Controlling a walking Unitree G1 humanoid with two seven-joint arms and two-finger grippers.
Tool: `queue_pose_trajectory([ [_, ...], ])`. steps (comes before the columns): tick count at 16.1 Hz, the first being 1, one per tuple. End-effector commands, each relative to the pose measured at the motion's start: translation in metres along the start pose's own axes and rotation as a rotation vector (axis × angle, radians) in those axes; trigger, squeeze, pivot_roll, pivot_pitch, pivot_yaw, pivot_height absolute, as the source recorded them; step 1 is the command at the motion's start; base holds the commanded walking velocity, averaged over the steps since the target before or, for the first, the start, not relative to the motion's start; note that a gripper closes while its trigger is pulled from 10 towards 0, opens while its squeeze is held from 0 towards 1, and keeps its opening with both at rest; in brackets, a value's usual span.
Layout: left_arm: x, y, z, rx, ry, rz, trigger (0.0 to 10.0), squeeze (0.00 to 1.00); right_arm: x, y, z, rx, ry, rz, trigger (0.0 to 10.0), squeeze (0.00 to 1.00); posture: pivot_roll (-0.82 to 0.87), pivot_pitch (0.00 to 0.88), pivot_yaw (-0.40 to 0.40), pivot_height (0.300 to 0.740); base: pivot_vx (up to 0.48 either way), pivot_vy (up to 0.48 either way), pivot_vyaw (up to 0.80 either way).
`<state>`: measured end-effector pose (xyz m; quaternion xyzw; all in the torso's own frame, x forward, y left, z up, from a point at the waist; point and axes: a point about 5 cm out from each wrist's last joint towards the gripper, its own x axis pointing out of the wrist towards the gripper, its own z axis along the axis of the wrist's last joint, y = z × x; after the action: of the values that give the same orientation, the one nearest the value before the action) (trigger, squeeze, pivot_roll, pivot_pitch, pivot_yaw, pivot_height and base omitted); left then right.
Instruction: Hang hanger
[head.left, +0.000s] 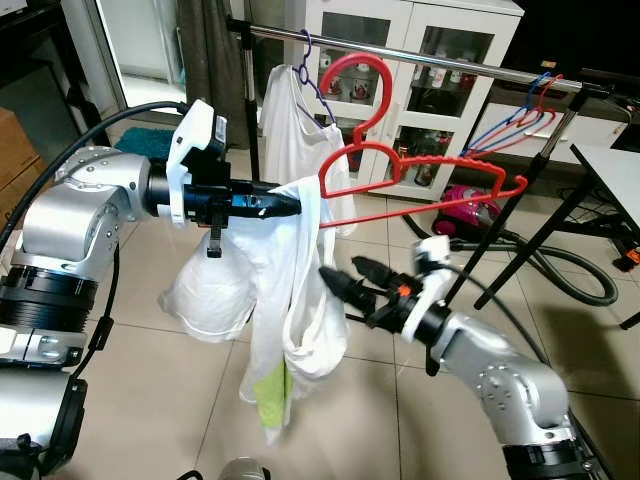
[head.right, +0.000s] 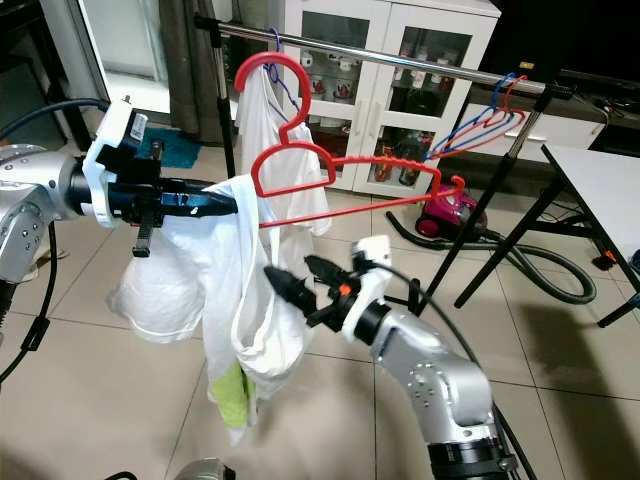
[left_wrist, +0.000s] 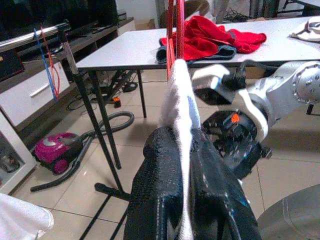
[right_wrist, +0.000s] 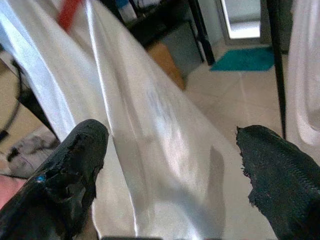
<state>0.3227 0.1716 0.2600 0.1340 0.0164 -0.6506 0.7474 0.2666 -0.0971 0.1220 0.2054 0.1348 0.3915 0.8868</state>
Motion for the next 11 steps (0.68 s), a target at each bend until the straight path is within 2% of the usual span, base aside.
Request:
queue_pose_trajectory([
  [1,0.0,0.002,0.016,0.045,-0.037,-0.007,0.0,0.0,0.0,-0.004,-0.002,-0.04,0.034,-0.033,10.0,0.0,0.15,0.02,-0.039,0.74,0.0,0.0,0.0],
  [4,0.0,0.004,0.018,0.055,-0.055,0.009,0.0,0.0,0.003,-0.002,-0.009,-0.081,0.08,-0.034,10.0,0.0,0.15,0.02,-0.039,0.74,0.0,0.0,0.0],
  [6,0.001,0.006,0.021,0.056,-0.088,0.026,0.0,0.0,0.005,-0.005,-0.022,-0.179,0.187,-0.065,10.0,0.0,0.15,0.019,-0.039,0.74,0.0,0.0,0.0],
  [8,0.0,0.007,0.031,0.062,-0.128,0.036,0.0,0.0,0.004,-0.011,-0.04,-0.199,0.302,-0.086,10.0,0.0,0.15,0.017,-0.04,0.74,0.0,0.0,0.0],
  [9,-0.001,0.007,0.038,0.069,-0.15,0.041,0.0,0.0,0.002,-0.016,-0.051,-0.164,0.353,-0.1,2.3,0.0,0.15,0.014,-0.045,0.74,0.0,0.0,0.0],
  [10,-0.001,0.007,0.04,0.07,-0.154,0.041,0.0,0.0,0.001,-0.019,-0.054,-0.162,0.369,-0.113,0.7,0.0,0.15,0.014,-0.046,0.74,0.0,0.0,0.0],
  [11,-0.001,0.006,0.041,0.072,-0.154,0.041,0.0,0.0,0.0,-0.022,-0.057,-0.155,0.383,-0.124,0.0,0.0,0.15,0.013,-0.049,0.74,0.0,0.0,0.0],
])
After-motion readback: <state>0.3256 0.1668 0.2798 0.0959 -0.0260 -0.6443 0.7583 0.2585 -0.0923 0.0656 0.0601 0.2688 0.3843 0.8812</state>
